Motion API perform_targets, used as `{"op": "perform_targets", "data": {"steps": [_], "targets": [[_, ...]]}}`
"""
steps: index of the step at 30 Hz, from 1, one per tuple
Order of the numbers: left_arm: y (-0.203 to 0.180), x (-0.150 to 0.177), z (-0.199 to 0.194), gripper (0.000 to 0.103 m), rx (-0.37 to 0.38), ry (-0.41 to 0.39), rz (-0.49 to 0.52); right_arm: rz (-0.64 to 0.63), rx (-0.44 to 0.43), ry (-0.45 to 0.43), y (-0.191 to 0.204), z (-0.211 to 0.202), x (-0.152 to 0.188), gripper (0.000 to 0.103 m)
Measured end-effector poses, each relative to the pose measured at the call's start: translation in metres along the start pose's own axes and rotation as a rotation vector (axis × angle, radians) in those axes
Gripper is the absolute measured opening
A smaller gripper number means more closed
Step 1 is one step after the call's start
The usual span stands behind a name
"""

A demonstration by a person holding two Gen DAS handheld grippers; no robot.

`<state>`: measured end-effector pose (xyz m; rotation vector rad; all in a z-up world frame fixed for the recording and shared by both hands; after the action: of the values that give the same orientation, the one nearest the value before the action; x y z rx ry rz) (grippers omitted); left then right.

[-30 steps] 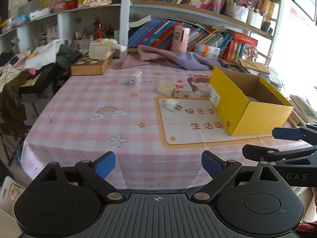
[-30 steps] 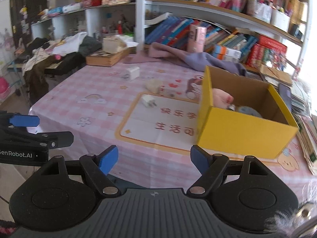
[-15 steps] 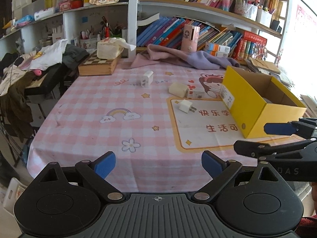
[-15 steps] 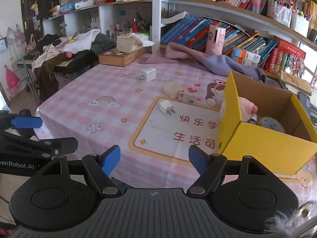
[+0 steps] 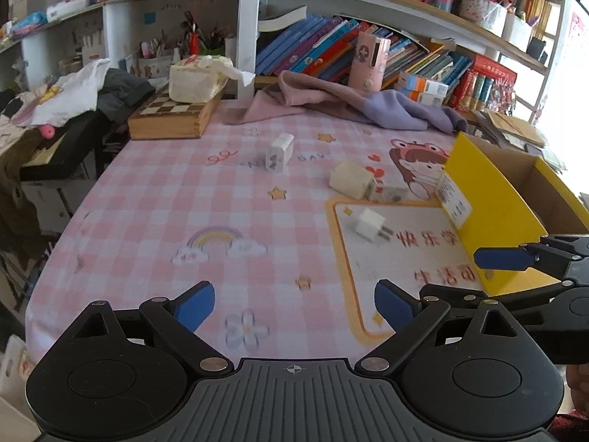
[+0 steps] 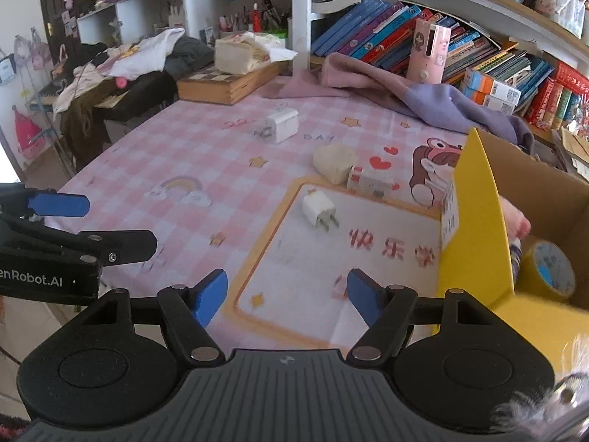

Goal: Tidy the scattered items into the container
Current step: 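Lift both tools out of the yellow box and back over the table, then grasp a white charger with the right tool while the left tool grasps another charger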

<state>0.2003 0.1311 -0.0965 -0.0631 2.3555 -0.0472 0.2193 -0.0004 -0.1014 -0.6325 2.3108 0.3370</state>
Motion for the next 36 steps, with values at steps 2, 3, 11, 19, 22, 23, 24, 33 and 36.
{"op": "perform_targets", "data": {"steps": [2, 3, 11, 19, 22, 23, 24, 33, 36], "targets": [[0.002, -0.012, 0.012, 0.096, -0.006, 0.003, 0.008, 0.003, 0.003, 0.01, -0.007, 0.013, -0.009, 0.071], [0.003, -0.018, 0.019, 0.096, -0.01, 0.007, 0.011, -0.001, 0.005, 0.021, -0.01, 0.02, -0.013, 0.071], [-0.003, -0.058, 0.061, 0.096, -0.007, 0.019, 0.05, -0.042, -0.021, 0.085, -0.021, 0.064, -0.036, 0.071], [-0.001, -0.091, 0.106, 0.096, 0.005, 0.03, 0.085, -0.047, -0.01, 0.106, -0.034, 0.095, -0.058, 0.063], [0.003, -0.104, 0.124, 0.096, 0.003, 0.032, 0.09, -0.038, -0.022, 0.112, -0.036, 0.104, -0.064, 0.062], [0.004, -0.107, 0.129, 0.096, 0.005, 0.032, 0.091, -0.039, -0.025, 0.116, -0.037, 0.107, -0.066, 0.062], [0.005, -0.112, 0.135, 0.096, 0.007, 0.032, 0.093, -0.041, -0.029, 0.12, -0.037, 0.111, -0.067, 0.062], [0.01, -0.135, 0.199, 0.093, 0.024, 0.061, 0.104, -0.054, -0.053, 0.179, -0.039, 0.134, -0.068, 0.056], [0.011, -0.139, 0.217, 0.091, 0.023, 0.067, 0.127, -0.039, -0.051, 0.204, -0.043, 0.138, -0.062, 0.051]]}}
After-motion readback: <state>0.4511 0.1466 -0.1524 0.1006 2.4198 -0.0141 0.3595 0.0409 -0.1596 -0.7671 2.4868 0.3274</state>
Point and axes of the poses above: each gripper's, at about its wrist camera, not at the fingertips, and z roughly the way its jaws point, y to its left, x to its underside, the point moved 10 cm from there along z, roughly the way its jaws point, and after that the axes turned 3 degrees about -x, right-handed, at the moved point
